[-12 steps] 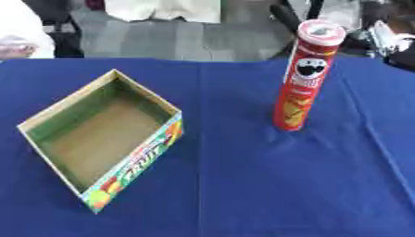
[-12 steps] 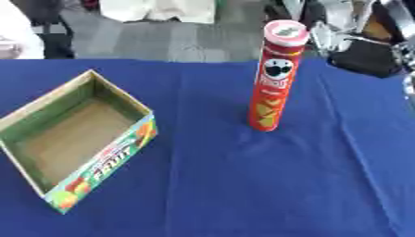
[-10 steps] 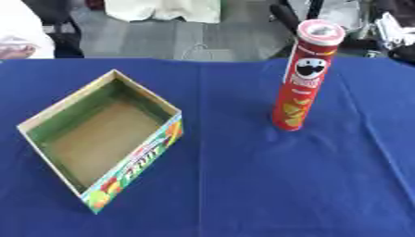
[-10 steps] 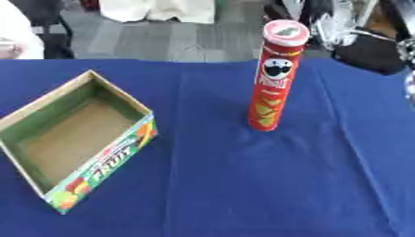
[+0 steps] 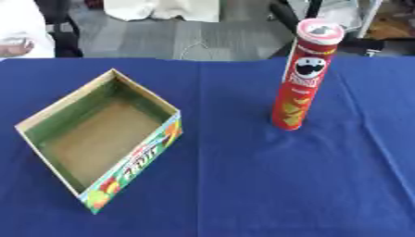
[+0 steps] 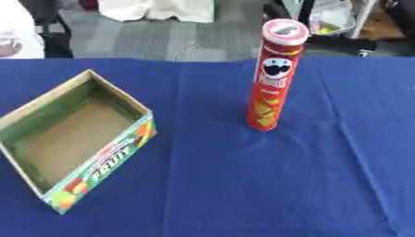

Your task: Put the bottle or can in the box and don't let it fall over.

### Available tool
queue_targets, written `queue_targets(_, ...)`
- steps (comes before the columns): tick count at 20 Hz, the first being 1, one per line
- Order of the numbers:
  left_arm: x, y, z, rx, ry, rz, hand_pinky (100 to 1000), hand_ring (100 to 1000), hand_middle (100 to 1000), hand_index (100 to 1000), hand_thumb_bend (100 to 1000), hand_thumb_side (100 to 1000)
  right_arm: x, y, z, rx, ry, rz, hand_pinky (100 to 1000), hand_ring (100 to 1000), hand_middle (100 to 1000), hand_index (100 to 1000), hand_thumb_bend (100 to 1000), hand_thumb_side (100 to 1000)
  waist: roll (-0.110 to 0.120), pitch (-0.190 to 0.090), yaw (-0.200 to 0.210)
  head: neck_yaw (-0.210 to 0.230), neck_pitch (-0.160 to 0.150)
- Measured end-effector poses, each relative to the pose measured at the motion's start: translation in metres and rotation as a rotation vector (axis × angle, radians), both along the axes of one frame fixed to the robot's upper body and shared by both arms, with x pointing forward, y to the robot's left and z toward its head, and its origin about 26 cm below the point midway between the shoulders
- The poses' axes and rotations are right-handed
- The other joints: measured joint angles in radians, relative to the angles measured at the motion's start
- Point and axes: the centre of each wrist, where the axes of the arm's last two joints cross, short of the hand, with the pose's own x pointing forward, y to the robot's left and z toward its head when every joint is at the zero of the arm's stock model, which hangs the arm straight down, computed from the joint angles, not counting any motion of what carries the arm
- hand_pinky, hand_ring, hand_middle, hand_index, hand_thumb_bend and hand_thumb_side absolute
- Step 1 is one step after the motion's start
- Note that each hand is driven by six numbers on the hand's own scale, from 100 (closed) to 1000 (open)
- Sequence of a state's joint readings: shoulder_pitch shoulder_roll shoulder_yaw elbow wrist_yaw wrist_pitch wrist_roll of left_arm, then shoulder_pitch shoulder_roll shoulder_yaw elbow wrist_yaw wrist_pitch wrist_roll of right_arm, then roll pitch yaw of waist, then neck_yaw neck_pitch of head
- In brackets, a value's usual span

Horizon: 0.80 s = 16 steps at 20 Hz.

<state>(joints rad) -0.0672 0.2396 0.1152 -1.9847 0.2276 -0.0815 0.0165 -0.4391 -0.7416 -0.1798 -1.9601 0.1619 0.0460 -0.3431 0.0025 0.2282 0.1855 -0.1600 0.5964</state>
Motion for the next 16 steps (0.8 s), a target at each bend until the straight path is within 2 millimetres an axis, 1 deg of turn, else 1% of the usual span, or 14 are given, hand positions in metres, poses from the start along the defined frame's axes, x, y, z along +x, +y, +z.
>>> queue_targets(1, 0.000, 0.000, 0.000, -0.001, 0.000, 0.000, 504, 766, 704, 751, 219, 837, 0.000, 0.001, 0.000, -0.010, 0.004, 0.009, 829, 780, 741, 892, 100, 617, 0.000, 0.000, 0.000, 0.000, 0.000)
queue_targets(2, 0.000, 0.000, 0.000, -0.002, 0.001, 0.000, 504, 766, 704, 751, 219, 837, 0.000, 0.001, -0.001, -0.028, 0.012, 0.019, 831, 797, 762, 901, 100, 655, 0.000, 0.000, 0.000, -0.001, 0.000)
queue_targets(4, 0.000, 0.000, 0.000, 0.000, 0.001, 0.000, 504, 765, 704, 751, 220, 838, 0.000, 0.003, -0.001, -0.097, 0.034, 0.035, 837, 823, 795, 922, 100, 700, 0.000, 0.001, 0.000, -0.002, -0.002)
queue_targets(5, 0.000, 0.000, 0.000, 0.001, 0.002, 0.000, 504, 765, 704, 751, 220, 839, 0.001, 0.004, -0.002, -0.143, 0.051, 0.040, 843, 840, 815, 931, 100, 754, -0.001, 0.001, 0.000, -0.004, -0.002)
queue_targets(6, 0.000, 0.000, 0.000, 0.002, 0.002, 0.000, 504, 765, 704, 751, 220, 839, 0.001, 0.006, -0.002, -0.191, 0.069, 0.042, 845, 849, 826, 939, 100, 789, -0.001, 0.001, 0.000, -0.006, -0.002)
queue_targets(8, 0.000, -0.001, 0.000, 0.003, 0.004, -0.001, 504, 765, 704, 751, 220, 837, 0.001, 0.009, -0.001, -0.289, 0.103, 0.045, 853, 879, 856, 951, 100, 905, -0.002, 0.001, 0.000, -0.009, -0.003)
queue_targets(9, 0.000, -0.001, 0.000, 0.003, 0.004, -0.001, 503, 765, 703, 751, 220, 837, 0.002, 0.011, 0.000, -0.335, 0.121, 0.046, 855, 884, 861, 949, 100, 931, -0.003, 0.001, 0.000, -0.010, -0.003)
queue_targets(13, 0.000, -0.001, 0.000, 0.004, 0.003, -0.003, 503, 766, 703, 751, 220, 835, 0.007, 0.019, 0.003, -0.481, 0.181, 0.043, 859, 898, 873, 945, 100, 987, -0.002, 0.001, 0.001, -0.014, -0.003)
queue_targets(16, 0.000, -0.001, 0.000, 0.005, 0.005, -0.005, 503, 766, 703, 751, 220, 837, 0.014, 0.023, 0.005, -0.540, 0.212, 0.043, 868, 907, 883, 943, 100, 1000, -0.002, 0.001, 0.003, -0.018, -0.003)
